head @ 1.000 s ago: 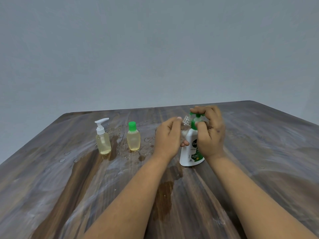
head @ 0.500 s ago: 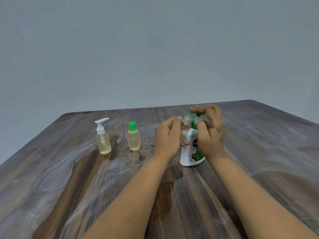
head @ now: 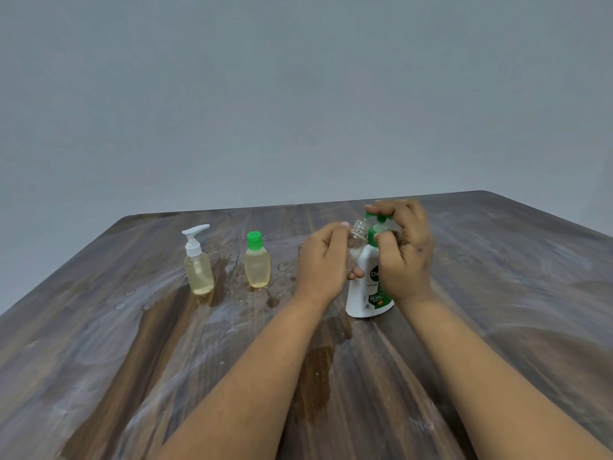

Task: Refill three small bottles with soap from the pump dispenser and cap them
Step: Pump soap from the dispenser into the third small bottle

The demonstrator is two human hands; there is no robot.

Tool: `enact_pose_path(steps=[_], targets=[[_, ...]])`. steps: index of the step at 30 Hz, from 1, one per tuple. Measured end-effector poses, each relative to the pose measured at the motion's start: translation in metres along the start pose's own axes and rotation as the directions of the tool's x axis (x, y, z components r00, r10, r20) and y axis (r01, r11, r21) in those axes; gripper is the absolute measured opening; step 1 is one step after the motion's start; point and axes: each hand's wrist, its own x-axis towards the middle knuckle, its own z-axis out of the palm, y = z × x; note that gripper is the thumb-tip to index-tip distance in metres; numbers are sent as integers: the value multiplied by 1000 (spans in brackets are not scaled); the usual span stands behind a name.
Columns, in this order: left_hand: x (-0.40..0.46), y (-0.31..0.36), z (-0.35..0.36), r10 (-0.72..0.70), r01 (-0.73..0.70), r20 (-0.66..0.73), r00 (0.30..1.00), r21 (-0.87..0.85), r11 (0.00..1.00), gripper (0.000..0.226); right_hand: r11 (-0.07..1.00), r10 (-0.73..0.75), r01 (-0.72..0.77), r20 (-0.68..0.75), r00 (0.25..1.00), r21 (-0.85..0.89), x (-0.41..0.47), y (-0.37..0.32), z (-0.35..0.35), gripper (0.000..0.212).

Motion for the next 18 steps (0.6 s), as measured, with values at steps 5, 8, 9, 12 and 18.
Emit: enact_pose_path(steps=[5, 8, 9, 12, 18], targets=[[0, 0, 0, -3, 3, 3, 1000, -16, 1000, 33, 1000, 20, -20, -8, 1000, -7, 0, 2, 2, 30], [-1, 1, 0, -6, 7, 6, 1000, -21, 1000, 33, 999, 37, -37, -6, 999, 4, 1, 2, 3, 28], [-1, 2, 0, -10, 10, 7, 1000, -29, 1000, 33, 999, 32, -32, -1, 999, 5, 1, 2, 3, 28], [-1, 3, 1, -18, 18, 10, 1000, -47, 999, 35, 1000, -15, 16, 15, 1000, -8, -2, 0, 1, 34], [-1, 2, 1, -22, 23, 5, 1000, -41, 999, 34, 1000, -2, 2, 4, 1000, -26, -2, 1, 1, 33]])
